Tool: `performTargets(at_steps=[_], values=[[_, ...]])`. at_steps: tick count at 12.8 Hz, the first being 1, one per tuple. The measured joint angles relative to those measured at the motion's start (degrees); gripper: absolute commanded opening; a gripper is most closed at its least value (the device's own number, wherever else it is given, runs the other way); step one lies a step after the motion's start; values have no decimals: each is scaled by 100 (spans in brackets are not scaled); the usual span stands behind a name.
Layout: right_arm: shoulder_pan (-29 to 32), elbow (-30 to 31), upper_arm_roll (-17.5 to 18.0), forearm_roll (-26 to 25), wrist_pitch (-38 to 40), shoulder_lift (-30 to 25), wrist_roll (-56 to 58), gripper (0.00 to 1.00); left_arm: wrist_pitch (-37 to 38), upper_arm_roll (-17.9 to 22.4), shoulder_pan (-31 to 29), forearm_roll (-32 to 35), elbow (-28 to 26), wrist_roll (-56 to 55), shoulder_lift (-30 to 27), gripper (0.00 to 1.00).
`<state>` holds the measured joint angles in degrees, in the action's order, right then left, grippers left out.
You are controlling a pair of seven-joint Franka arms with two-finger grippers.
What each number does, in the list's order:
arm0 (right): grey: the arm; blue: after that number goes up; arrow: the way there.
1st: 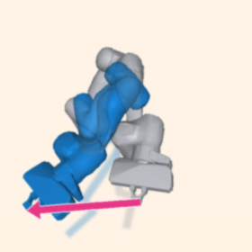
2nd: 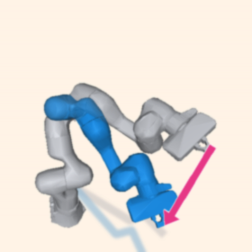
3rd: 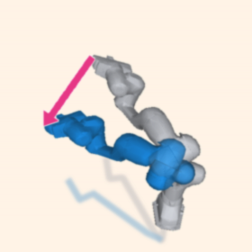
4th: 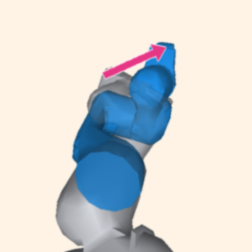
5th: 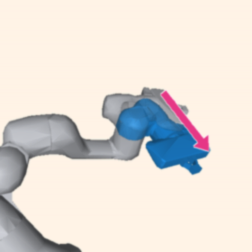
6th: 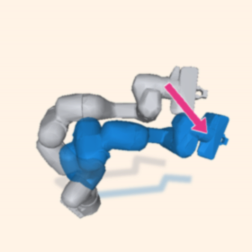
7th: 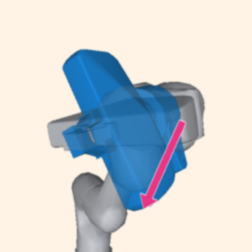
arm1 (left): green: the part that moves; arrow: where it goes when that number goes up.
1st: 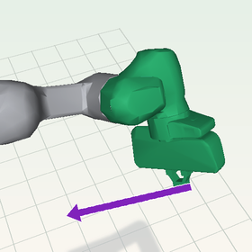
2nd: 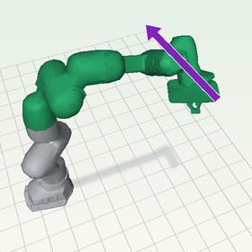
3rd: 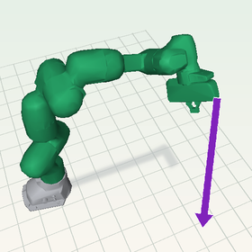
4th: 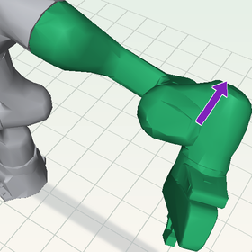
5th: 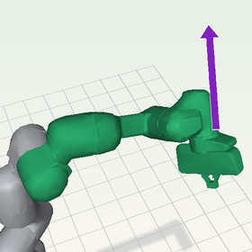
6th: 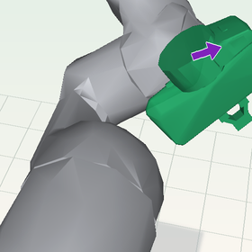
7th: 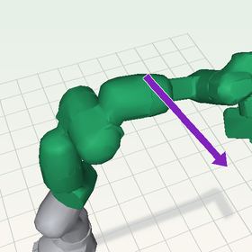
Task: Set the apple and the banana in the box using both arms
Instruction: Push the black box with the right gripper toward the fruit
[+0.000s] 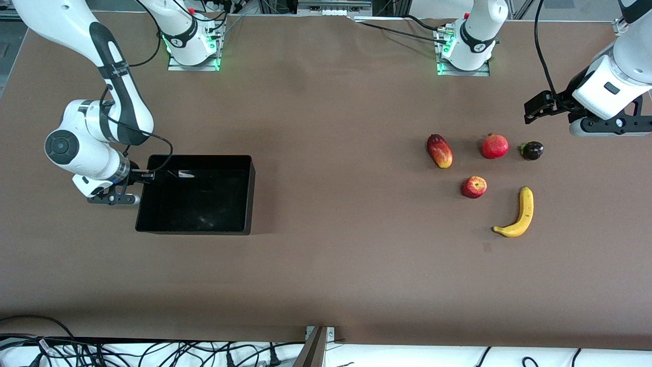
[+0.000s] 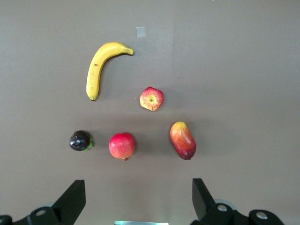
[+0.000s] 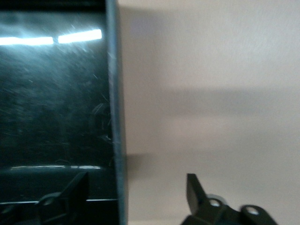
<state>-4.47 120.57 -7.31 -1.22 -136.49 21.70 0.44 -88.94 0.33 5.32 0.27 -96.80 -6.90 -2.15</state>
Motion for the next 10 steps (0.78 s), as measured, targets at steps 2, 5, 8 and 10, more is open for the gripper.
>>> performTargets(at_steps=[2, 5, 8, 10], values=[[41, 46, 0, 0, -31, 21, 0, 20, 1, 0, 0, 0, 0, 0, 0, 100], [45, 2, 18, 0, -26, 16, 11, 0, 20, 0, 0, 0, 0, 0, 0, 100], [42, -164, 123, 3, 39, -27, 27, 0, 36, 0, 0, 0, 0, 0, 0, 100], [41, -306, 332, 11, 105, -165, 69, 0, 37, 0, 0, 0, 0, 0, 0, 100]])
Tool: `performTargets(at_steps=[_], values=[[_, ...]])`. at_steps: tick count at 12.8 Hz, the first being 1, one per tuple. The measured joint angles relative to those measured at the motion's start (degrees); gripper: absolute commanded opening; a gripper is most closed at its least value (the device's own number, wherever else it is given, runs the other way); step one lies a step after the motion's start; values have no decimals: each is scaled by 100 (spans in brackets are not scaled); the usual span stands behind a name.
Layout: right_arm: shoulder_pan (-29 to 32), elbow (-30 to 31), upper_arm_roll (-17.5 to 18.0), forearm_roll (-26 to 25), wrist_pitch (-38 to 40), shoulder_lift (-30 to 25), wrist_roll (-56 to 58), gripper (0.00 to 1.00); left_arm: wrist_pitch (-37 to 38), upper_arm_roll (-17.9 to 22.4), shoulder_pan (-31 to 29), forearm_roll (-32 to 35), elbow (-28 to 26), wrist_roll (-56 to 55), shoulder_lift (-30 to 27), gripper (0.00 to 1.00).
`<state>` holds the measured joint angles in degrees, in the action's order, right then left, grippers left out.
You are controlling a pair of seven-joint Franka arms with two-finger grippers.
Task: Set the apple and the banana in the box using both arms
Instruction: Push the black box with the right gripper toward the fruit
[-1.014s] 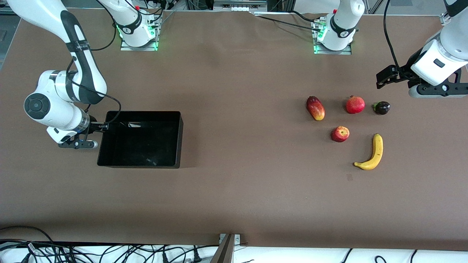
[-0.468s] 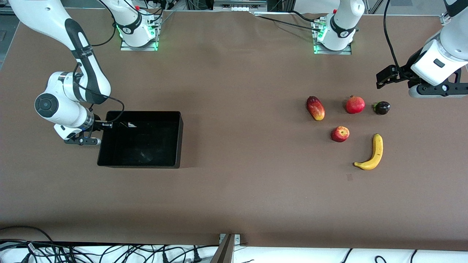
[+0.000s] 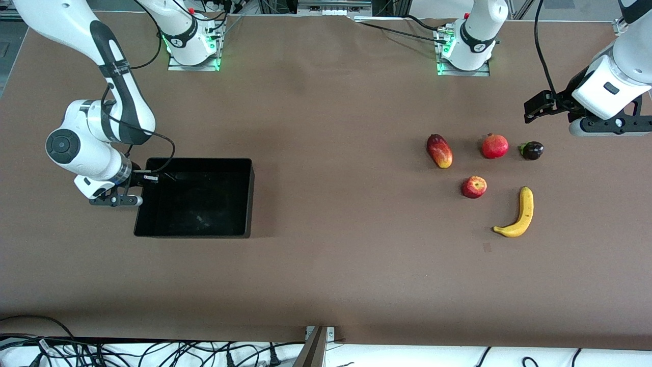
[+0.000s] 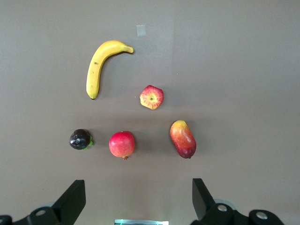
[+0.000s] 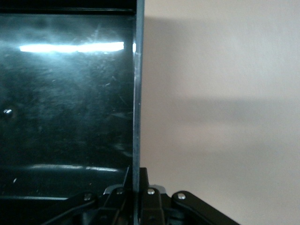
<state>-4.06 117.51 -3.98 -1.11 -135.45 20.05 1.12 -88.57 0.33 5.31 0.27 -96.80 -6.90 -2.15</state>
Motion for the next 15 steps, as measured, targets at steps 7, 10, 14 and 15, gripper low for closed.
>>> performTargets(at_steps=[7, 10, 14, 15], values=[[-1014, -1058, 631, 567, 855, -183, -894, 0, 2, 5, -1, 0, 0, 0, 0, 100], [-1799, -1595, 655, 702, 1062, 199, -2082, 0, 2, 6, -1, 0, 0, 0, 0, 100], [-3060, -2649, 671, 1120, 1052, 1260, -3600, 0, 3, 7, -2, 0, 1, 0, 0, 100], [-3298, -2965, 670, 1122, 1040, 1566, -3909, 0, 4, 7, -2, 0, 1, 0, 0, 100]])
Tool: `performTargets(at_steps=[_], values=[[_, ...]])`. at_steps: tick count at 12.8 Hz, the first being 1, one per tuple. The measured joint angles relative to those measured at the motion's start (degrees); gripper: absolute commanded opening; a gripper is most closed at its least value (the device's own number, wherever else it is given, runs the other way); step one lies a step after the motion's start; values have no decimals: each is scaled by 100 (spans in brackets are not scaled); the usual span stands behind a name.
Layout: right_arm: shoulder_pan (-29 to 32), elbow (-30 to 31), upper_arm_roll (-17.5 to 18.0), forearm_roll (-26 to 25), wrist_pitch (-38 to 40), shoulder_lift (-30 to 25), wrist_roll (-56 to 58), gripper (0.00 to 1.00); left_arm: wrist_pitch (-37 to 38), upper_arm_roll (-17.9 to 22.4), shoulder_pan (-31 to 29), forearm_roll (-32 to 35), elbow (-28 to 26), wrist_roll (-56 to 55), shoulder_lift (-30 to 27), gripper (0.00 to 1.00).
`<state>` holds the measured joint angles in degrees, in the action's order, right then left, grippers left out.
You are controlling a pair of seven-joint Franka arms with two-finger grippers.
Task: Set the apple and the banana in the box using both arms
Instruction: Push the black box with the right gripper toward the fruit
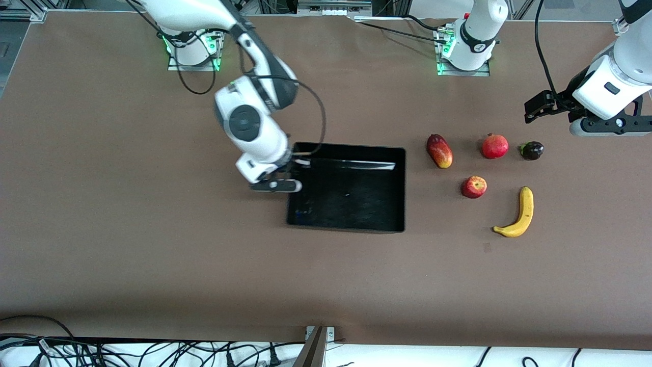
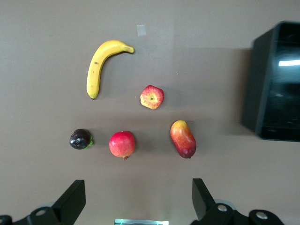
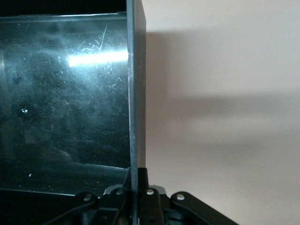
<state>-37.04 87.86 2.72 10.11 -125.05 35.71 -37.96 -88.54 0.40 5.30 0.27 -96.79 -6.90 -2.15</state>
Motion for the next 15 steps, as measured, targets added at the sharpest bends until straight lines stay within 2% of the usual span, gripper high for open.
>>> performTargets(at_steps=[3, 6, 7, 8, 12, 15], values=[[-347, -683, -11, 2, -43, 703, -353, 0, 0, 1, 0, 0, 0, 0, 0, 100], [-525, -829, -32, -1, -259, 983, -454, 0, 1, 3, 0, 0, 1, 0, 0, 100], [-570, -838, -49, -22, -309, 1005, -460, 29, 1, 3, 0, 0, 1, 0, 0, 100], [-603, -840, -64, -46, -340, 1014, -463, 99, 1, 3, 0, 0, 1, 0, 0, 100], [-623, -1017, -251, -185, -254, 927, -441, 100, 212, 40, -50, 0, -3, 0, 26, 100], [-619, -1156, -751, -241, 450, 435, -350, 100, 259, 91, -109, 0, -39, 0, 157, 100]])
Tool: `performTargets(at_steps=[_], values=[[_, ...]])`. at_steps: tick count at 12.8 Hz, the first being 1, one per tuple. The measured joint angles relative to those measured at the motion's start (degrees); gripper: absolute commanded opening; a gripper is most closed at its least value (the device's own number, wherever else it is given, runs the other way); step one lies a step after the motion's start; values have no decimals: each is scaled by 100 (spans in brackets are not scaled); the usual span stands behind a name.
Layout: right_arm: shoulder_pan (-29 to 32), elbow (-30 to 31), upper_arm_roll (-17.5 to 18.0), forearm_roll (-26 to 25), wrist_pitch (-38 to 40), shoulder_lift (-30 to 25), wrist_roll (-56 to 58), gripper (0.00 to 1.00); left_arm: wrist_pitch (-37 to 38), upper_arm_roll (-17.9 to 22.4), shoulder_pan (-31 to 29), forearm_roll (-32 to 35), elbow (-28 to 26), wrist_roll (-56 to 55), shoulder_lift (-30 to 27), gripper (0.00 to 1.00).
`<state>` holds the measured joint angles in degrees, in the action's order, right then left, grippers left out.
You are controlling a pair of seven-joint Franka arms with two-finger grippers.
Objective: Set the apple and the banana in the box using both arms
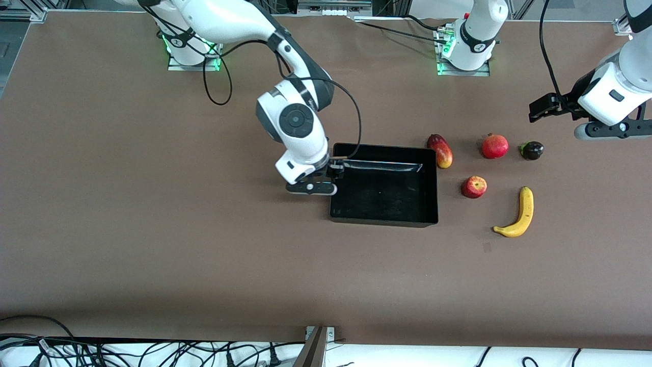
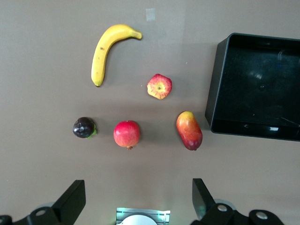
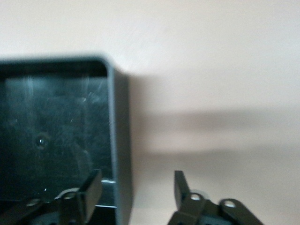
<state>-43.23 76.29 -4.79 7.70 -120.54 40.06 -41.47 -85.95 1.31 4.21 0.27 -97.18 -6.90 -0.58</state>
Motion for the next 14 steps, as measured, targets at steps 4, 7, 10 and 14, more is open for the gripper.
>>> performTargets(at_steps=[4, 7, 10, 14], values=[[83, -43, -1211, 38, 1526, -1090, 861, 100, -152, 6, -36, 0, -93, 63, 935, 100], [379, 114, -1914, 336, 2513, -1934, 2120, 100, -1165, 5, -47, 1, -121, 142, 1903, 100], [500, 539, -2559, 374, 3163, -2704, 2994, 100, -2488, -28, -42, 1, -512, 238, 2295, 100], [1216, 1183, -2124, -154, 3303, -3427, 3417, 100, -4538, -97, 28, 1, -1806, 264, 2296, 100]])
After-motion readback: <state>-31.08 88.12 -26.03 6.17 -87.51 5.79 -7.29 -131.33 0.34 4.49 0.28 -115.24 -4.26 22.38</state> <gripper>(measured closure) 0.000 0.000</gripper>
